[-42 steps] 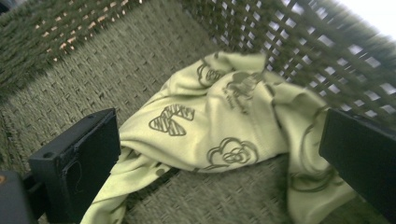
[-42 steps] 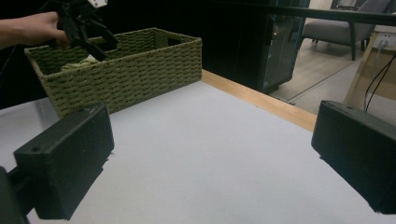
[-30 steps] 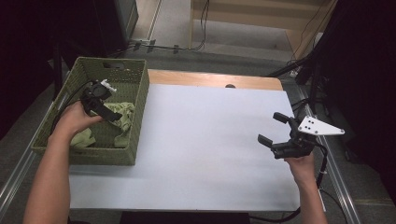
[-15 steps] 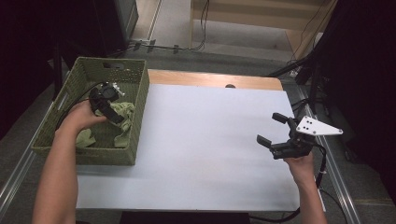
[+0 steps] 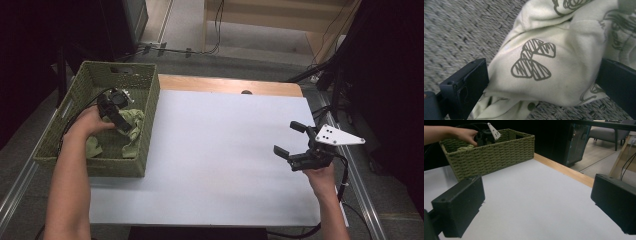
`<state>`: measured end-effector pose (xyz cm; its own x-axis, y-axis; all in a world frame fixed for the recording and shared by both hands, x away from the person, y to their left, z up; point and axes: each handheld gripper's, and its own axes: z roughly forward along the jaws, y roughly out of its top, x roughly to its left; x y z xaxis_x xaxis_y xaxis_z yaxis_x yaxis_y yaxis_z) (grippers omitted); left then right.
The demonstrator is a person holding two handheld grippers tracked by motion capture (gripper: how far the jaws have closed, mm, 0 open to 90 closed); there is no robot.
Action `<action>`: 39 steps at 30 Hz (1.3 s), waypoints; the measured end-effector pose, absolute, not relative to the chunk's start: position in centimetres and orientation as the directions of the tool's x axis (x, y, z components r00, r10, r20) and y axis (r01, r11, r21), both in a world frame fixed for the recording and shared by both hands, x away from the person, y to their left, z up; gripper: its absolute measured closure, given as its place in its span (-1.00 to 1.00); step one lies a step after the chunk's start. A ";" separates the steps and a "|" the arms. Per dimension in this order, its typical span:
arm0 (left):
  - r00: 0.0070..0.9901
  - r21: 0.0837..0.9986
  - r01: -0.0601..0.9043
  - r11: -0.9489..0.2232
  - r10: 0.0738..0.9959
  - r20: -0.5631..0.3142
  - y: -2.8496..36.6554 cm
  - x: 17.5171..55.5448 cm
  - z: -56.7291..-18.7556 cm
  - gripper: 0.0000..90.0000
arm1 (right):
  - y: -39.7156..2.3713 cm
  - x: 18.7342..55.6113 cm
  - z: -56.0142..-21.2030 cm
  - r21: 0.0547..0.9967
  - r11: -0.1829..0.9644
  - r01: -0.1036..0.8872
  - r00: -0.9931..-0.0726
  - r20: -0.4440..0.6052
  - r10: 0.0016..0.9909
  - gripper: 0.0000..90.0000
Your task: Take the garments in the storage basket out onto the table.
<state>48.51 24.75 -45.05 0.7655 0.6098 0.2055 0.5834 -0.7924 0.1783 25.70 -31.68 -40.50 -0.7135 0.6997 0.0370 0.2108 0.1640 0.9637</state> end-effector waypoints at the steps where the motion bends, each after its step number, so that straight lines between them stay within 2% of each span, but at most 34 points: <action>1: 0.768 0.177 0.583 -0.793 0.609 0.199 24.8 48.6 -45.2 -1.00 | -31.7 25.7 -40.5 0.964 0.165 0.211 -0.713 0.036 0.700 -1.00; 11: 0.770 0.181 0.600 -0.779 0.624 0.133 25.2 49.1 -45.9 -0.97 | -31.7 25.7 -40.5 0.966 0.160 0.205 -0.716 0.036 0.698 -1.00; 19: 0.772 0.168 0.600 -0.782 0.621 0.134 25.1 48.9 -45.6 -0.64 | -31.6 25.6 -40.4 0.966 0.159 0.206 -0.718 0.038 0.695 -1.00; 24: 0.778 0.144 0.586 -0.798 0.603 0.178 24.9 48.5 -45.0 -0.07 | -31.7 25.5 -40.4 0.966 0.161 0.204 -0.717 0.036 0.696 -1.00; 25: 0.776 0.146 0.586 -0.797 0.604 0.183 24.8 48.4 -45.0 -0.02 | -31.7 25.5 -40.4 0.966 0.161 0.204 -0.718 0.036 0.695 -1.00; 35: 0.768 0.150 0.584 -0.798 0.603 0.215 24.7 48.0 -45.1 0.00 | -31.6 25.5 -40.3 0.967 0.160 0.199 -0.719 0.033 0.695 -1.00; 39: 0.765 0.157 0.580 -0.799 0.601 0.233 24.6 47.8 -45.0 0.22 | -31.5 25.5 -40.4 0.966 0.162 0.202 -0.720 0.034 0.693 -1.00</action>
